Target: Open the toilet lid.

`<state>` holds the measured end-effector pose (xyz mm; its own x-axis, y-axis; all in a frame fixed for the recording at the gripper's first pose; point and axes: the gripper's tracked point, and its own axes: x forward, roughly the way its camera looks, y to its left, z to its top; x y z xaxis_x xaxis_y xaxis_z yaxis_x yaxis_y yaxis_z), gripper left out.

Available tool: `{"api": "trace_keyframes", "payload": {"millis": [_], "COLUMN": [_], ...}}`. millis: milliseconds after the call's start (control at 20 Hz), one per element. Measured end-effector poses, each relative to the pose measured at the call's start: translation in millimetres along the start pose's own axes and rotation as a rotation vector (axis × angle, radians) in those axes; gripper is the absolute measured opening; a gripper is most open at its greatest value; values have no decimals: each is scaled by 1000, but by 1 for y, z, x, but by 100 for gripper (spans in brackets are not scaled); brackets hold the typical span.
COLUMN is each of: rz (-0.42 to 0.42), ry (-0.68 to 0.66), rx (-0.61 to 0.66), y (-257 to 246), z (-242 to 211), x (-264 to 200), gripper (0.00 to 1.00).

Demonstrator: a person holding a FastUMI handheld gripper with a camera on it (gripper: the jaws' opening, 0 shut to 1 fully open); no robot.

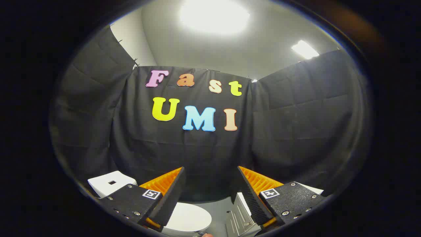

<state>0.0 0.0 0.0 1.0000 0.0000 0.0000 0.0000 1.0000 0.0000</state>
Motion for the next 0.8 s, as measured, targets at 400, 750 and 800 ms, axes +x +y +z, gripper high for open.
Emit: {"api": "trace_keyframes", "payload": {"millis": [400, 750, 800], "rz": [-38, -46, -45], "ry": [17, 30, 30], "rx": [8, 12, 18], "y": [-17, -22, -22], "z": [-7, -12, -13], "x": [1, 2, 3], "gripper": [95, 95, 95]}}
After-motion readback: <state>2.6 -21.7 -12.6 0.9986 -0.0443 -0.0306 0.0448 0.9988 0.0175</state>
